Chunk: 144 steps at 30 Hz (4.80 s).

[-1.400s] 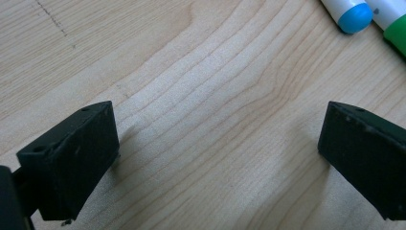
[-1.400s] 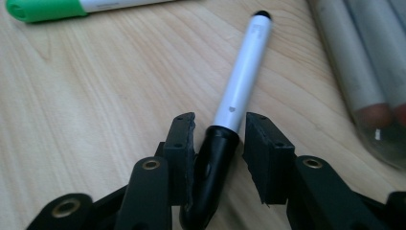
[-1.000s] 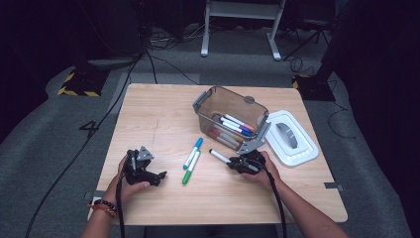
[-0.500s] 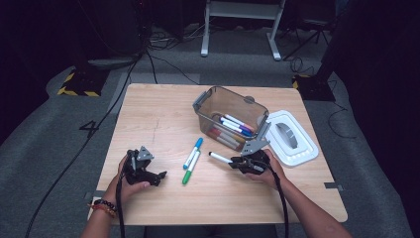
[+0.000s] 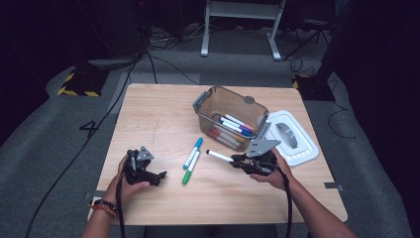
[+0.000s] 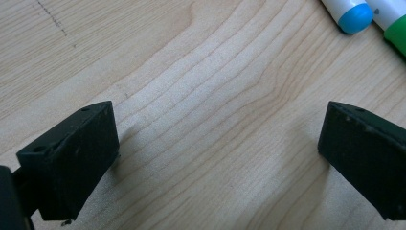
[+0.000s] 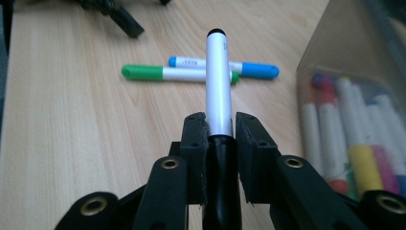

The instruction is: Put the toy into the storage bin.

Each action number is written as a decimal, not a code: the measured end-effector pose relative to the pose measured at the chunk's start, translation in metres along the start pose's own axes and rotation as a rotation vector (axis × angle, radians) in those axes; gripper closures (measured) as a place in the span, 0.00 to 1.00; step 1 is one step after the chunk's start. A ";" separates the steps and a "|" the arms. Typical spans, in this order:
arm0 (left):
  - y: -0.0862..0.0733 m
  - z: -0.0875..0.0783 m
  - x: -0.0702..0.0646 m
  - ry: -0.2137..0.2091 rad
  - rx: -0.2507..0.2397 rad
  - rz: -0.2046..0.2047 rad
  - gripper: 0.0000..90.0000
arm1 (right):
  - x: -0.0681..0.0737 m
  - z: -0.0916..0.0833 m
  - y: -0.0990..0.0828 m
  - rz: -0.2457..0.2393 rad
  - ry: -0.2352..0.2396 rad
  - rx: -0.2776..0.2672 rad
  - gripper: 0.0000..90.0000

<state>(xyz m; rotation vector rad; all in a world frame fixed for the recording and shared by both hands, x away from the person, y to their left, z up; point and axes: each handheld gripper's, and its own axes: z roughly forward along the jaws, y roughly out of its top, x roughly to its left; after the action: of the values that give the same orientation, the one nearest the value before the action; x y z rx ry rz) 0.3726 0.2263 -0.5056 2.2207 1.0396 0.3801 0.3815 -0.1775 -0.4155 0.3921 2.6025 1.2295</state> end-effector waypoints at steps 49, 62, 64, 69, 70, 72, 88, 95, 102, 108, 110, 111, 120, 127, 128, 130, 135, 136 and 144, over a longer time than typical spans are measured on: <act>0.000 0.000 0.000 -0.005 0.002 -0.006 0.01 | -0.125 0.027 0.067 0.115 -0.086 0.183 0.83; 0.000 0.001 0.000 -0.006 0.001 -0.004 0.01 | -0.126 0.058 0.060 0.127 -0.019 0.345 0.82; 0.000 0.000 0.000 -0.006 0.001 -0.004 0.01 | -0.126 0.058 0.060 0.133 -0.029 0.357 0.79; 0.000 0.000 0.000 -0.006 0.002 -0.004 0.00 | -0.127 0.056 0.058 0.151 -0.061 0.353 0.65; 0.000 0.000 0.000 -0.006 0.001 -0.004 0.01 | -0.127 0.051 0.059 0.156 -0.079 0.338 0.64; 0.000 0.000 0.000 -0.005 0.002 -0.003 0.01 | -0.127 0.036 0.063 0.161 -0.090 0.268 0.57; 0.000 0.000 0.000 -0.004 0.002 -0.007 0.01 | -0.049 -0.047 0.055 0.118 -0.186 -0.022 0.28; 0.000 0.000 -0.001 -0.001 0.001 -0.011 0.01 | 0.000 -0.042 0.026 0.079 -0.150 -0.054 0.28; 0.000 0.000 -0.001 -0.001 0.001 -0.011 0.01 | 0.025 -0.013 0.000 0.066 -0.117 -0.032 0.28; 0.000 0.001 -0.001 -0.003 0.001 -0.008 0.01 | 0.029 0.033 -0.007 0.083 -0.094 -0.006 0.28; 0.000 0.000 0.000 -0.003 0.002 -0.007 0.01 | 0.031 0.051 -0.005 0.084 -0.084 -0.002 0.29; 0.001 0.000 0.000 -0.002 0.003 -0.003 0.01 | 0.033 0.060 -0.003 0.083 -0.077 0.000 0.29; 0.000 0.000 0.000 -0.004 0.003 0.000 0.01 | 0.054 0.123 0.024 0.075 -0.046 0.019 0.28; 0.000 0.000 0.000 -0.005 0.003 0.000 0.01 | 0.059 0.145 0.031 0.086 -0.078 0.023 0.28; 0.000 0.000 0.000 -0.005 0.003 0.000 0.01 | 0.059 0.148 0.030 0.080 -0.086 0.031 0.27; 0.000 0.000 0.000 -0.005 0.003 0.000 0.01 | 0.056 0.150 0.029 0.112 -0.079 0.026 0.26; 0.000 0.000 0.000 -0.004 0.002 0.000 0.01 | 0.050 0.142 0.024 0.116 -0.099 0.077 0.26; 0.000 0.000 0.000 -0.005 0.002 0.000 0.01 | 0.049 0.140 0.021 0.123 -0.099 0.086 0.27; 0.000 0.000 0.000 -0.004 0.002 0.000 0.01 | 0.048 0.139 0.029 0.142 -0.114 0.035 0.28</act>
<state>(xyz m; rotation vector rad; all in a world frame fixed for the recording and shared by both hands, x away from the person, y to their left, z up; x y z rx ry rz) 0.3728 0.2259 -0.5056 2.2225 1.0387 0.3745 0.3852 -0.0443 -0.4835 0.6444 2.5394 1.1689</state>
